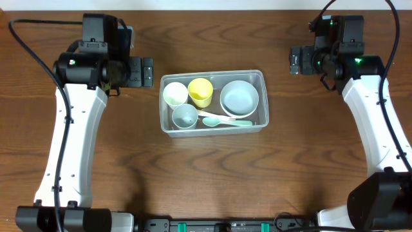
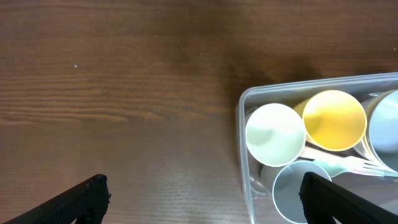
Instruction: Pack container
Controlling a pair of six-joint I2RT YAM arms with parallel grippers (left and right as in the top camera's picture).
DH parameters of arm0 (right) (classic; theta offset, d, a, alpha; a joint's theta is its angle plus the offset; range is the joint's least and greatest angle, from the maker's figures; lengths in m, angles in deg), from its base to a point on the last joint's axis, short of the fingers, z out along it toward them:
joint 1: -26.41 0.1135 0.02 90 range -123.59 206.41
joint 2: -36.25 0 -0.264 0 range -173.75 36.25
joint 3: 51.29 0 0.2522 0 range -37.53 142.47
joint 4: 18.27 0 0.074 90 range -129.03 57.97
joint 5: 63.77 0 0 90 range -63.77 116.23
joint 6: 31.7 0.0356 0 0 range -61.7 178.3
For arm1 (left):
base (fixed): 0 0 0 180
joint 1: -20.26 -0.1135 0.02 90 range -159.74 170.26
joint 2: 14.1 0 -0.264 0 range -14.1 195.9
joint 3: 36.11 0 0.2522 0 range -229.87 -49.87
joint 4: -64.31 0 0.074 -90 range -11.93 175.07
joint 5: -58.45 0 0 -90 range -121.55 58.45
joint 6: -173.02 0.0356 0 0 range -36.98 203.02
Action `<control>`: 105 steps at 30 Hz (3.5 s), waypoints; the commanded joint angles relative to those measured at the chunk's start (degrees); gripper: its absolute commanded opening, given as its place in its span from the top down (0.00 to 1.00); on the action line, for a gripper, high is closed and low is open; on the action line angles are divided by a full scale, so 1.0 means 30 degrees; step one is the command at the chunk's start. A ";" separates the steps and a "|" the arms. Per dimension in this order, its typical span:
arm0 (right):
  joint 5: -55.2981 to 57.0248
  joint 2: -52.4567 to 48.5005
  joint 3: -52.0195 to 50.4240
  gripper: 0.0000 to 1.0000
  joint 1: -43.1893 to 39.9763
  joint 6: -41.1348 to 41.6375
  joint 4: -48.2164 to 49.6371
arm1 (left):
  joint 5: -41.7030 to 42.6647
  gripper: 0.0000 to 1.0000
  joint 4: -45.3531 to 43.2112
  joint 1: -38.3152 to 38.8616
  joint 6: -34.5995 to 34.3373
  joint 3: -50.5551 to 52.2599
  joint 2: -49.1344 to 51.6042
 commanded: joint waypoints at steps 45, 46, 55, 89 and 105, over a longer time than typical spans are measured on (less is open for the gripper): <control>0.3949 2.3074 -1.5023 0.01 0.0867 0.5661 -0.3643 | -0.0226 0.02 -0.0627 0.0007 -0.1049 1.2794 -2.1318; 0.3956 2.3074 -1.5023 0.01 0.0867 0.5661 -0.3687 | -0.0226 0.02 -0.0619 0.0007 -0.1049 1.2794 -2.1318; 0.3949 2.3096 -1.5023 0.01 0.0867 0.5661 -0.3738 | -0.0226 0.02 -0.0619 0.0007 -0.1049 1.2794 -2.1318; 0.0372 3.1496 -2.7656 0.01 0.0845 -0.0605 1.1832 | -0.0226 0.02 -0.0619 0.0007 -0.1049 1.2794 -2.1318; 0.0372 3.1481 -2.7656 0.01 0.0845 -0.0554 1.1788 | -0.0226 0.02 -0.0619 0.0007 -0.1049 1.2794 -2.1318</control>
